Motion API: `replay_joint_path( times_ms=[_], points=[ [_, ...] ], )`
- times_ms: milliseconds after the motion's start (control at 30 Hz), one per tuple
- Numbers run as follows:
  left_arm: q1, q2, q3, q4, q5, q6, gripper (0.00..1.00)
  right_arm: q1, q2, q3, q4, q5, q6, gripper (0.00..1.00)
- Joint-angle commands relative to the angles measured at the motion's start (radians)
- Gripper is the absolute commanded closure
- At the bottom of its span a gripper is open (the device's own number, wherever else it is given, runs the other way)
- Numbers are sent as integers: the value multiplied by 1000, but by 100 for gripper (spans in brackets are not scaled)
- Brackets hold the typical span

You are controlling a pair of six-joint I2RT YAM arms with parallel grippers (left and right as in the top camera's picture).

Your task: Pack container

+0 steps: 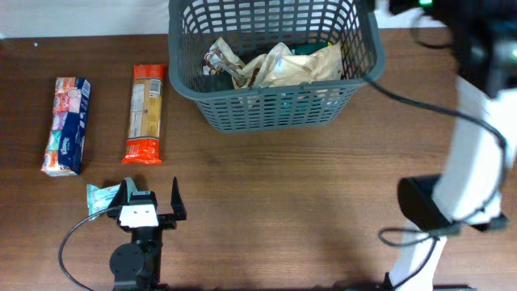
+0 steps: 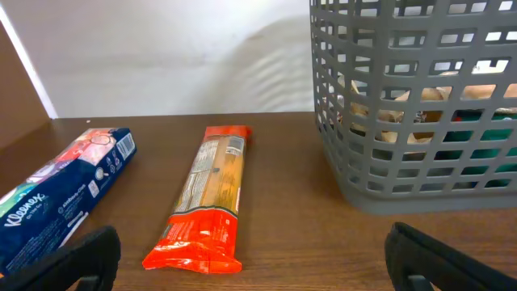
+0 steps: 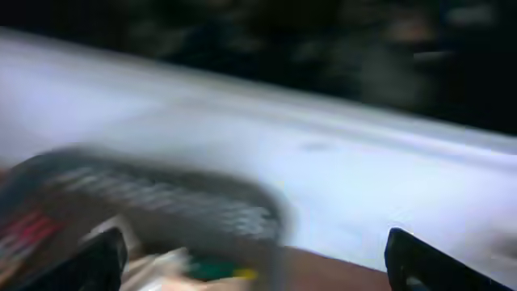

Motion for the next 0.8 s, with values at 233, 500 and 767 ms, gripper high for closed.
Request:
replay_joint_path(
  times_ms=[233, 500, 767],
  points=[
    [4, -7, -2, -7, 11, 15, 1, -181, -108, 11, -66, 632, 170, 1],
    [4, -7, -2, -7, 11, 15, 1, -406, -107, -35, -171, 677, 278, 1],
    [4, -7, -2, -7, 11, 15, 1, -543, -107, -166, -174, 661, 278, 1]
  ],
)
